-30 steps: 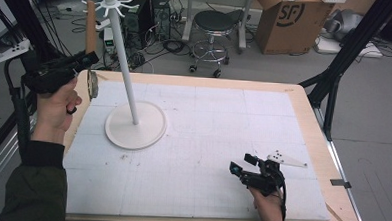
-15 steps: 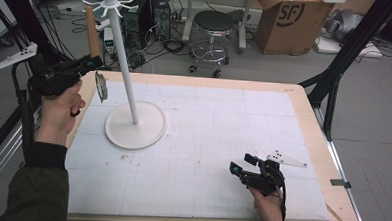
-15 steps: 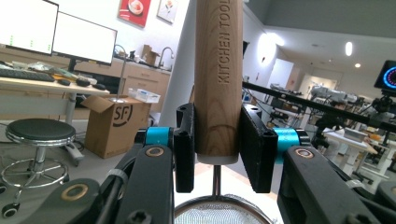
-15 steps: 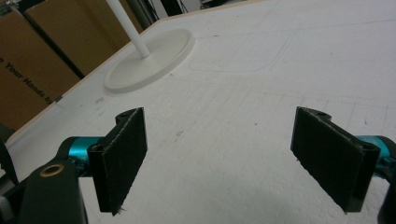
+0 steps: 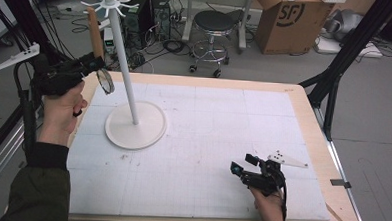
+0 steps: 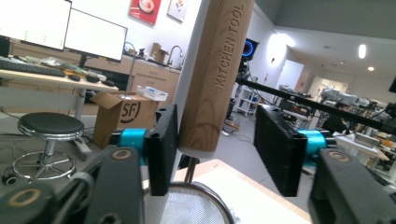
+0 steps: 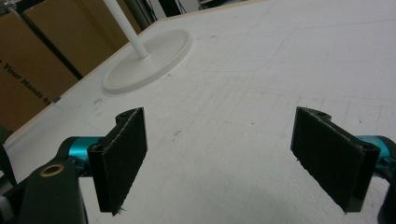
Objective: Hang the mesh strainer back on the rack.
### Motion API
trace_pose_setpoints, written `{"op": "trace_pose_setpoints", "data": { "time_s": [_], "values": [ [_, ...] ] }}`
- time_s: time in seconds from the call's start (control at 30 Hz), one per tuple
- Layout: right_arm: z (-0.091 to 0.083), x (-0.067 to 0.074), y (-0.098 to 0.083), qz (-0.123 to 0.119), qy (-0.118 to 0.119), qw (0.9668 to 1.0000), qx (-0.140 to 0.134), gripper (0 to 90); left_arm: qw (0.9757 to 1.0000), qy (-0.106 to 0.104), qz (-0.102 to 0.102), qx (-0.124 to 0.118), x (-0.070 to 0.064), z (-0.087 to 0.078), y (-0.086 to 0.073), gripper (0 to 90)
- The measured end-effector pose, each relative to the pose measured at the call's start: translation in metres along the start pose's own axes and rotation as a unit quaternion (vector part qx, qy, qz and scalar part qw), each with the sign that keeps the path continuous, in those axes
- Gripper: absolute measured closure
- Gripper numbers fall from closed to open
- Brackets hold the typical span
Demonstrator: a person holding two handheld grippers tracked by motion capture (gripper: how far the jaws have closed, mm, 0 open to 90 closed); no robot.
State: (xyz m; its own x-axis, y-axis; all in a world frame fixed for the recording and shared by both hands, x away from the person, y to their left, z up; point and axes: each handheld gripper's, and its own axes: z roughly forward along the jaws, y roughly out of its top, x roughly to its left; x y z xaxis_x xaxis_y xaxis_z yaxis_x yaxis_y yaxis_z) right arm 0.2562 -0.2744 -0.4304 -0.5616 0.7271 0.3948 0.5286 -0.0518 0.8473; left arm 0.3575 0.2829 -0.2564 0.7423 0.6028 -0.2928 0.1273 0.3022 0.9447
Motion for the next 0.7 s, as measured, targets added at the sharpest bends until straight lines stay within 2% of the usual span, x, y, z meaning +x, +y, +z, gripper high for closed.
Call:
{"op": "trace_pose_setpoints", "data": {
  "time_s": [0.13, 0.33, 0.4, 0.47, 0.6, 0.7],
  "values": [
    [0.001, 0.001, 0.0, -0.001, -0.001, 1.0, 0.001, 17.6, 0.9999, 0.007, 0.014, 0.006, -0.003, -0.001, 0.0, 40.8],
    [0.001, 0.002, 0.0, -0.003, 0.0, 1.0, -0.001, 17.6, 0.9998, -0.009, 0.016, 0.002, -0.009, -0.008, -0.006, 31.5],
    [0.001, 0.003, 0.0, -0.005, -0.001, 1.0, -0.002, 17.6, 0.9999, -0.017, 0.002, 0.004, -0.008, -0.011, -0.013, 28.6],
    [0.0, 0.004, 0.0, -0.005, -0.004, 1.0, -0.003, 17.6, 0.9996, -0.019, -0.017, 0.009, -0.004, -0.015, -0.018, 21.0],
    [-0.001, 0.004, 0.0, -0.009, -0.006, 0.9999, -0.008, 17.6, 0.9997, -0.005, -0.02, 0.013, -0.005, -0.021, -0.03, 19.1],
    [0.0, 0.004, 0.0, -0.01, -0.008, 0.9999, -0.008, 17.6, 0.9997, -0.011, -0.017, 0.017, -0.008, -0.024, -0.041, 18.3]
  ]
}}
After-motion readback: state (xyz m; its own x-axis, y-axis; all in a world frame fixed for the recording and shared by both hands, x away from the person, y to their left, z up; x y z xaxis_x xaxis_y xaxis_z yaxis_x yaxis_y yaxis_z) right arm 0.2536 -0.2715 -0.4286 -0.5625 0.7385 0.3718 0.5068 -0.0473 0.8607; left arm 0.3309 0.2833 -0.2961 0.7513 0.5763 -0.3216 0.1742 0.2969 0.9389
